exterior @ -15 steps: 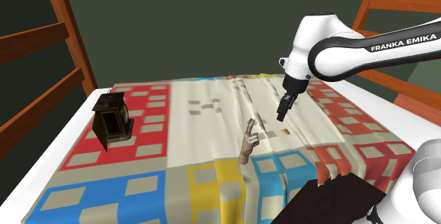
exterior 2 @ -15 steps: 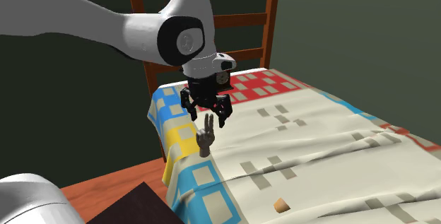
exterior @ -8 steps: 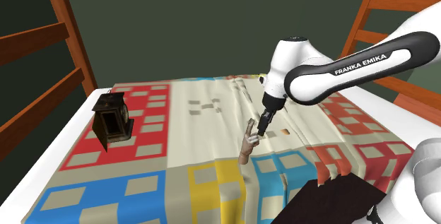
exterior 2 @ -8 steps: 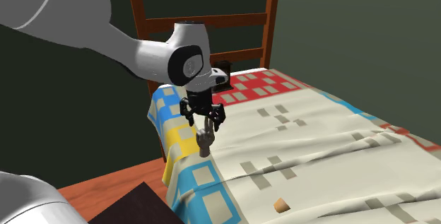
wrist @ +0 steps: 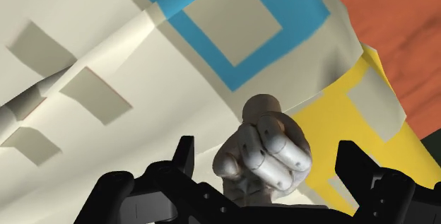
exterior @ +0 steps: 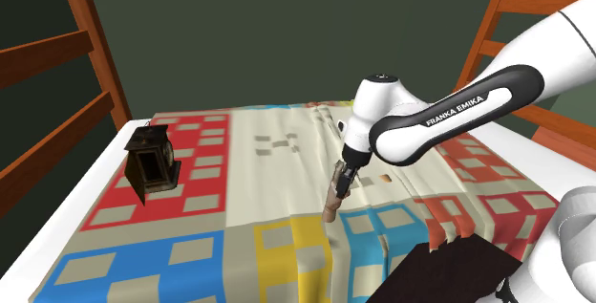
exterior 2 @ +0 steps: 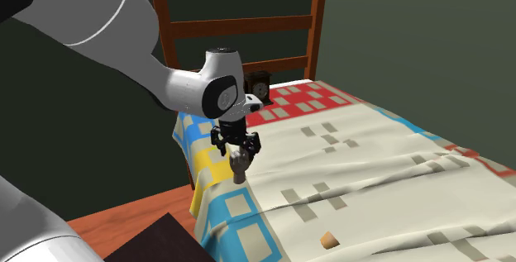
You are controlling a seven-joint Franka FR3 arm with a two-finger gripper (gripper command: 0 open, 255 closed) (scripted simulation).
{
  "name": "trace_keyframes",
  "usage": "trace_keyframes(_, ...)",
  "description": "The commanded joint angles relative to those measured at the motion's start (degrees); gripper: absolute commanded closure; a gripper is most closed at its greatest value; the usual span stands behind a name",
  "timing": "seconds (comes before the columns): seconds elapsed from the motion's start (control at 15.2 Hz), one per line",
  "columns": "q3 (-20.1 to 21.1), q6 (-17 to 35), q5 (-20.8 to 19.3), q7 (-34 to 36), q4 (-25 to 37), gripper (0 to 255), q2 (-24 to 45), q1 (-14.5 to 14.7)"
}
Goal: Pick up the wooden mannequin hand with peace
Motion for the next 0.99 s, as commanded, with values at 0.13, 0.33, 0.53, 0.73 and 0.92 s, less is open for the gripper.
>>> trace_keyframes(0.13, 0.1, 2.4, -0.3, 0.3, -0.7, 0, 1.7, 0.0)
trace_keyframes(0.33, 0.1, 2.3, -0.3, 0.2, -0.6, 255, 1.6, -0.1)
trace_keyframes(0.53, 0.1, 2.2, -0.2, 0.2, -0.6, 255, 1.6, -0.1)
trace_keyframes(0.73, 0.1, 2.3, -0.2, 0.2, -0.7, 255, 1.5, -0.1)
trace_keyframes(0.92, 0.1, 0.6, -0.1, 0.1, -0.2, 255, 0.5, 0.0)
